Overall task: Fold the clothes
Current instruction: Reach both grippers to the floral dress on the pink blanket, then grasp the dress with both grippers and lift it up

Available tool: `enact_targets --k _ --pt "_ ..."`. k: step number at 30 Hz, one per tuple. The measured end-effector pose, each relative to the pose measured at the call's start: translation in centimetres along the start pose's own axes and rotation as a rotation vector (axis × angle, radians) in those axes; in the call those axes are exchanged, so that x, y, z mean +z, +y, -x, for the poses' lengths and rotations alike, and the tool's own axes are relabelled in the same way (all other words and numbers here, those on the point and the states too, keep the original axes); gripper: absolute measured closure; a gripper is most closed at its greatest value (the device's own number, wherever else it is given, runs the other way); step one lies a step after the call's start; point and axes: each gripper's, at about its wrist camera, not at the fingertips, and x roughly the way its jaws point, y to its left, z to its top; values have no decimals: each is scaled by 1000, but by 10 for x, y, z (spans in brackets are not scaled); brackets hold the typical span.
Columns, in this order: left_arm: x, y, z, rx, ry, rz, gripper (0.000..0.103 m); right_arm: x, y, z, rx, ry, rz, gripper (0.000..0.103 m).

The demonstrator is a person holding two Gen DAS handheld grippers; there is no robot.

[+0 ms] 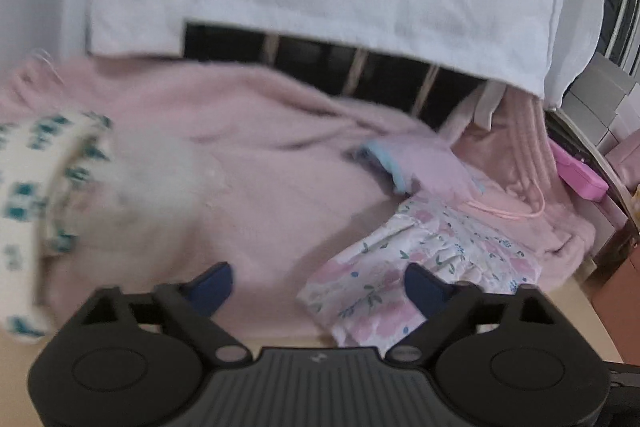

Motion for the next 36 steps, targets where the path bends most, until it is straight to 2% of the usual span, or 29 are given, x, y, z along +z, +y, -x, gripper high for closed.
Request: enact_targets --k 1,2,3,4,6,8,10,13,15,17,20,22,26,30,31,34,36 --pt "0 2 -8 -12 22 2 60 2 -1 -4 15 0 -2 73" --pt "2 5 -15 -24 72 19 102 4 -1 -5 29 -8 -2 98" --pt "3 8 -17 -46 117 46 101 6 -1 -5 43 -16 -2 101" --pt "1 13 -16 -82 125 69 102 8 0 -1 61 -29 5 101" --pt "0 14 0 -144 76 60 103 14 6 16 106 -68 36 102" --pt "3 17 27 -200 18 95 103 21 12 41 146 -117 68 102" --pt "10 11 74 -251 -62 98 103 30 20 80 205 -182 105 102" --pt "20 2 147 -327 -183 101 103 39 36 160 288 -298 183 102" --pt "30 -14 216 -369 -307 49 103 44 50 223 343 -370 232 102" --pt "40 -32 301 -404 -453 8 103 49 64 287 388 -441 265 102" --pt "38 -53 415 -414 -649 -45 103 43 86 386 472 -553 325 102" --pt "25 -67 486 -395 -769 -94 103 28 100 447 525 -627 370 102" --pt "-1 -98 571 -330 -888 -160 103 -4 120 529 619 -732 421 102" --pt "-6 -120 597 -265 -915 -171 103 -12 133 555 644 -746 426 102" --pt "-5 -122 591 -254 -911 -161 103 -9 134 555 644 -736 415 102" --pt "1 -122 565 -149 -903 -147 103 7 133 526 643 -670 351 102" --pt "14 -113 523 -109 -842 -112 103 23 133 493 631 -599 298 102"
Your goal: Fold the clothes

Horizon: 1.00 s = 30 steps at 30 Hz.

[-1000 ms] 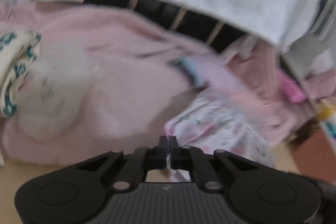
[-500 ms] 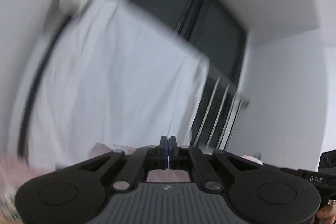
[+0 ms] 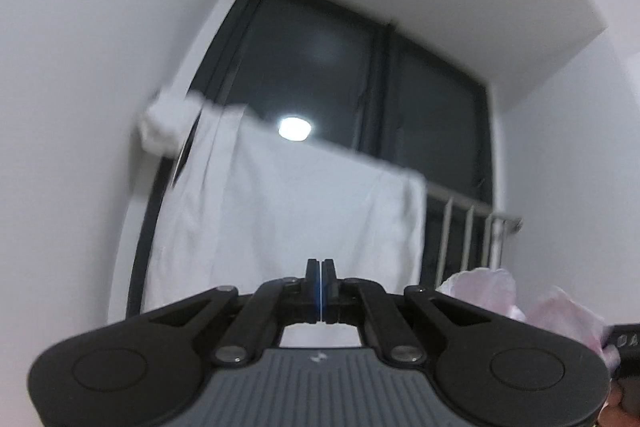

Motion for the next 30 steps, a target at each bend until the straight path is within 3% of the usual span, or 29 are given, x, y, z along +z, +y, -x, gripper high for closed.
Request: enact_targets --k 2,4,5,7,8,10,12,13,14,18,20,22,25,26,27,28,29,30 --pt "-25 13 -40 64 66 9 103 -12 -29 -33 -49 55 -67 102" --pt "-66 27 -89 154 168 -51 100 -29 -72 -79 -122 122 -150 102" --pt "-88 34 -110 214 212 -74 94 -40 -96 -104 -173 160 -188 102" --pt "-138 59 -136 346 362 -83 86 -77 -148 -157 -349 321 -234 89" --pt "-156 71 -135 373 438 -46 86 -98 -171 -178 -456 434 -247 78" --pt "-189 98 -108 293 524 71 80 -138 -184 -181 -559 586 -184 75" --pt "-216 110 -73 204 595 94 52 -172 -169 -155 -505 608 -66 48" --pt "-231 112 -51 197 628 70 47 -189 -157 -137 -468 603 -10 42" --pt "-246 113 -29 190 660 45 44 -207 -140 -118 -434 606 32 36" --pt "-293 118 39 133 767 40 44 -281 -59 -44 -248 642 173 34" --pt "-302 125 62 179 732 125 44 -314 -18 -33 -141 641 224 22" --pt "-302 135 83 234 682 218 44 -343 20 -40 -86 656 291 19" --pt "-293 144 98 259 642 304 44 -381 53 -66 -86 694 399 21" --pt "-285 144 99 262 636 288 43 -390 54 -75 -106 701 405 35" --pt "-281 142 103 272 629 259 41 -397 52 -83 -130 710 394 69" --pt "-276 141 102 279 621 225 40 -398 45 -90 -159 716 350 89" --pt "-271 139 101 287 613 191 38 -392 34 -92 -201 704 283 102" --pt "-267 137 100 294 605 157 36 -383 19 -89 -259 675 208 102"
